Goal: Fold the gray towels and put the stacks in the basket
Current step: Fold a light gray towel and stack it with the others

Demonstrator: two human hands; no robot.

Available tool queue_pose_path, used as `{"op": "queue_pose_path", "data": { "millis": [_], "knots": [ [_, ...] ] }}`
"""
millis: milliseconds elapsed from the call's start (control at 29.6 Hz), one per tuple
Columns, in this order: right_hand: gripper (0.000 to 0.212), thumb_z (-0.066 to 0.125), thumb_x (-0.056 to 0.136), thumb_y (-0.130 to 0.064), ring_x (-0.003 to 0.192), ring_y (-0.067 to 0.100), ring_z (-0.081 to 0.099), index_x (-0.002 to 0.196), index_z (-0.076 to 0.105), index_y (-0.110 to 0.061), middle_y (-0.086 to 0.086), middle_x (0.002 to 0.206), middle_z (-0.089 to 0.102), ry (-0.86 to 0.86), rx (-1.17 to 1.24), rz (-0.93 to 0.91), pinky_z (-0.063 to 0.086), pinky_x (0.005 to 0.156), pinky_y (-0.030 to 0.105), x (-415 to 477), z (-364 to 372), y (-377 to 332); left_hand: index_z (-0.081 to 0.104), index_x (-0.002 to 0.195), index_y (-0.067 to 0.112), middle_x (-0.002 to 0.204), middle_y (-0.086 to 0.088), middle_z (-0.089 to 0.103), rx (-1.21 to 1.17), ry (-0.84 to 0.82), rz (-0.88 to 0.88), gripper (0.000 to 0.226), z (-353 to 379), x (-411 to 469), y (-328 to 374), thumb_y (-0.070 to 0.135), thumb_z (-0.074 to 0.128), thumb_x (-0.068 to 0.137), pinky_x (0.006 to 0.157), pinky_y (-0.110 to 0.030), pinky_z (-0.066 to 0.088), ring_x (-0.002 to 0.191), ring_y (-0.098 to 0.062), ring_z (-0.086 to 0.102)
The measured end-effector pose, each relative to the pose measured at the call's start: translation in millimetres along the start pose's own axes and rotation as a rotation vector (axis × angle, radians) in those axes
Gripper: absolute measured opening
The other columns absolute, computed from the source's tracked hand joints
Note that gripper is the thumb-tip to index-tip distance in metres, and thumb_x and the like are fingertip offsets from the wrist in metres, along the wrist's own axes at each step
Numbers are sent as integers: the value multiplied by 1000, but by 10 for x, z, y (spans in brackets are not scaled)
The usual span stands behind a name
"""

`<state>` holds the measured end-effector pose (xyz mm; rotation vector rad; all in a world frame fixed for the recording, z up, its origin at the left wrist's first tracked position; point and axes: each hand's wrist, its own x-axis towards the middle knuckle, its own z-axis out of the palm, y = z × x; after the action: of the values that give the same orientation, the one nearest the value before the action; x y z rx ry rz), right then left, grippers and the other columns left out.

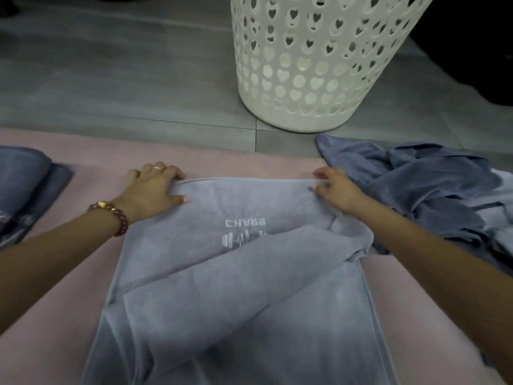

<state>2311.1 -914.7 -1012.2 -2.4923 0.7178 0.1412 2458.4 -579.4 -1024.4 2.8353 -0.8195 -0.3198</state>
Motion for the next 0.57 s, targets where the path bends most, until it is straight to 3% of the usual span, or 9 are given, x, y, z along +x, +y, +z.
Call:
{"op": "queue_pose_path", "data": {
  "millis": [101,203,271,372,473,541,575],
  "knots": [
    [37,65,86,-26,114,29,52,118,55,-10,12,127,54,-24,-66,41,40,95,33,188,34,-27,55,82,25,93,-3,49,34,112,-10,20,-42,68,22,42,66,81,76,-33,17,106,-28,46],
    [22,62,88,-30,110,32,54,105,65,-17,11,114,64,70,-309,-45,38,92,34,245,-28,-148,44,66,23,85,-1,52,-97,223,-57,28,-13,104,-34,32,62,85,73,-33,13,97,-25,48],
    [19,59,89,-31,113,32,51,103,67,-22,10,111,64,164,-367,-39,33,93,35,235,-33,-191,40,67,20,80,1,58,-217,267,-98,29,15,125,-87,28,58,87,72,-33,12,92,-23,53],
    [19,53,92,-27,115,32,46,106,65,-21,11,117,59,221,-390,12,30,95,37,196,98,-159,45,71,22,78,2,61,-169,283,-125,23,100,136,-84,29,57,88,78,-35,17,94,-25,54],
    [28,52,92,-26,121,33,39,117,53,-14,15,128,47,352,-381,27,28,100,40,137,219,-135,60,89,20,103,-8,62,-61,422,-161,4,170,141,-59,20,59,86,89,-40,21,107,-30,48],
    [39,50,91,-34,127,30,38,126,50,-16,11,136,44,372,-299,-240,26,105,39,81,283,-173,60,108,16,123,-13,53,-25,518,-89,25,192,100,-32,23,57,84,93,-41,21,118,-30,41],
    [47,43,92,-43,132,27,36,132,49,-18,9,141,42,264,-243,-417,25,110,40,44,320,-215,58,116,18,132,-12,50,-15,524,46,33,202,56,-6,30,52,86,95,-39,19,124,-27,39]
  ]
}}
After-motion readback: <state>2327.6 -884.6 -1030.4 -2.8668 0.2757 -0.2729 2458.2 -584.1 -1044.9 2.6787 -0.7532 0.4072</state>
